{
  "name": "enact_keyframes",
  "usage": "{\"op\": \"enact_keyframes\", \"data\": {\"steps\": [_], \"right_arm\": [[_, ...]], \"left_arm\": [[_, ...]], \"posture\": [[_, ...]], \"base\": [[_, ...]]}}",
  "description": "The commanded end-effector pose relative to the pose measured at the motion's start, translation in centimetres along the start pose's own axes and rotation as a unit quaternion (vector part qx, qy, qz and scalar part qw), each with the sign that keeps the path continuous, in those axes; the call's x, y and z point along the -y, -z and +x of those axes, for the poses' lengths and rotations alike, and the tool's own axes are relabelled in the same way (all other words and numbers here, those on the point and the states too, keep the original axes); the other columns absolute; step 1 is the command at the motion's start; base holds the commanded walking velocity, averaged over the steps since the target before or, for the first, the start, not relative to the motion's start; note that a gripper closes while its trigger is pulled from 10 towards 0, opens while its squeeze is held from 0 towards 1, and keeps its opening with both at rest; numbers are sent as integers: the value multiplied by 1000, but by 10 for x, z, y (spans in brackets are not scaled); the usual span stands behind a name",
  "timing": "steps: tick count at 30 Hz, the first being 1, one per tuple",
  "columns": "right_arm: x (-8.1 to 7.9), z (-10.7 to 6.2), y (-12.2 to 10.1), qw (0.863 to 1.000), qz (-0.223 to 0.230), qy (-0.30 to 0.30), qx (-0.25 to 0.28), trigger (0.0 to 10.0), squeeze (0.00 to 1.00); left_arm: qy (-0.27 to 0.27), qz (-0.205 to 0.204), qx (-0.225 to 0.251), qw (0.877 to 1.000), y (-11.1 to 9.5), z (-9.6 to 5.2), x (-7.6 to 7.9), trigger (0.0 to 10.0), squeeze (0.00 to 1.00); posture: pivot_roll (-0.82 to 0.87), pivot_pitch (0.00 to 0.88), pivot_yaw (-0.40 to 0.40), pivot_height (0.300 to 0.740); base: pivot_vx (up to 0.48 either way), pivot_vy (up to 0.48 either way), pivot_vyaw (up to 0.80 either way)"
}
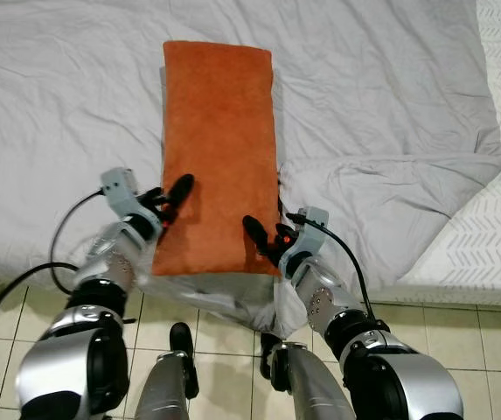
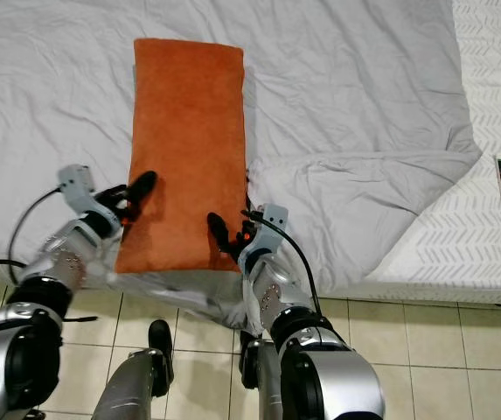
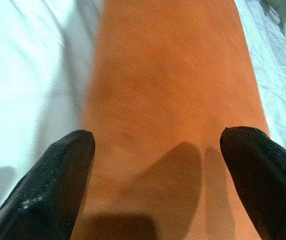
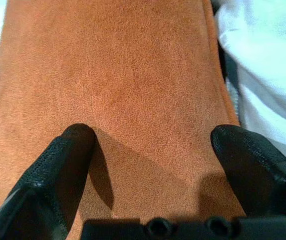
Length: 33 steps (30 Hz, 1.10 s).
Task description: Clean up the room
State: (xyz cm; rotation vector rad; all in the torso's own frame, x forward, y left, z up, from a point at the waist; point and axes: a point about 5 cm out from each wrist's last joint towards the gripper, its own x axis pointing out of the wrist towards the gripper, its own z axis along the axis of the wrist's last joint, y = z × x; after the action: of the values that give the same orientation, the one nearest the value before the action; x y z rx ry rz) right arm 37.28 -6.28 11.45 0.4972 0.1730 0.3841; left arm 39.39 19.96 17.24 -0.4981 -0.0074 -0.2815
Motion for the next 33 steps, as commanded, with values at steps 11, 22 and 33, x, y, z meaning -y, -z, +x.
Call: {"op": "enact_keyframes", "data": {"steps": [11,22,33], "right_arm": [[-2,-6,29,998,21,14,-50,10000,0],[-12,-4,39,996,63,33,-55,0,0],[-20,-1,38,995,73,30,-56,0,0]], "left_arm": [[25,2,-49,998,21,-11,-3,10000,0],[-50,-45,-118,991,83,-19,0,0,0],[-38,-45,-135,989,93,-23,1,0,0]], "posture": [[77,643,-68,740],[74,649,-61,740],[100,648,-49,740]], "base": [[0,0,0],[0,0,0],[0,0,0]]}}
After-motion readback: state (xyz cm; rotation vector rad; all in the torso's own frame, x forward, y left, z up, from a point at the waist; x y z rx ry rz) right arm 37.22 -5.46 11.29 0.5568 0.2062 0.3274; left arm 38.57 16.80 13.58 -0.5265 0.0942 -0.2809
